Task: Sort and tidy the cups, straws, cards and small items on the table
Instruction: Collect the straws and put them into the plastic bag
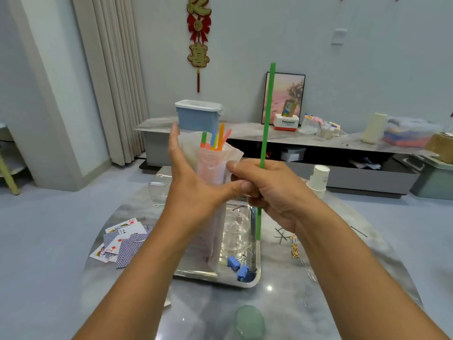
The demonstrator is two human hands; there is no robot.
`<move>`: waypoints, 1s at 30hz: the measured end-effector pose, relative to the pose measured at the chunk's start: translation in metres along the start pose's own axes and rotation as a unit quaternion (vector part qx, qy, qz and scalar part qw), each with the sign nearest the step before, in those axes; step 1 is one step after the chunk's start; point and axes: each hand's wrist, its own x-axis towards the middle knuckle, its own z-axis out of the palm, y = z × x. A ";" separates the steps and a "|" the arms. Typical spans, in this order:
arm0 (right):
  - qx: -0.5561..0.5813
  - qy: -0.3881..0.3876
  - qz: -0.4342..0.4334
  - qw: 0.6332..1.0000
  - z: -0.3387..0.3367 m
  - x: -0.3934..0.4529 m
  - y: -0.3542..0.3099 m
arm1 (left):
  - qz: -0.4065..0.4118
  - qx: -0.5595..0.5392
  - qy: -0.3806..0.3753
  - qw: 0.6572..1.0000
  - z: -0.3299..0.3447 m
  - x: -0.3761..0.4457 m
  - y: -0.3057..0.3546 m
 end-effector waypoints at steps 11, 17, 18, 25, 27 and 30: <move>-0.123 -0.071 0.001 0.990 0.023 -0.032 -0.011 | -0.025 -0.071 0.046 0.996 -0.032 -0.051 -0.014; -0.034 -0.050 -0.127 0.990 0.037 -0.044 -0.020 | -0.048 -0.046 -0.045 0.997 -0.049 -0.074 -0.020; -0.038 -0.064 -0.118 0.990 0.042 -0.046 -0.018 | -0.048 -0.047 -0.042 0.997 -0.048 -0.075 -0.019; -0.087 0.032 -0.107 0.990 0.056 -0.046 -0.006 | -0.019 -0.070 -0.021 0.997 -0.036 -0.073 -0.017; -0.077 -0.010 -0.090 0.993 0.044 -0.045 -0.012 | -0.009 -0.079 -0.006 0.997 -0.036 -0.070 -0.018; -0.162 -0.049 -0.060 0.984 0.040 -0.046 -0.006 | 0.021 -0.004 -0.050 0.998 -0.032 -0.072 -0.021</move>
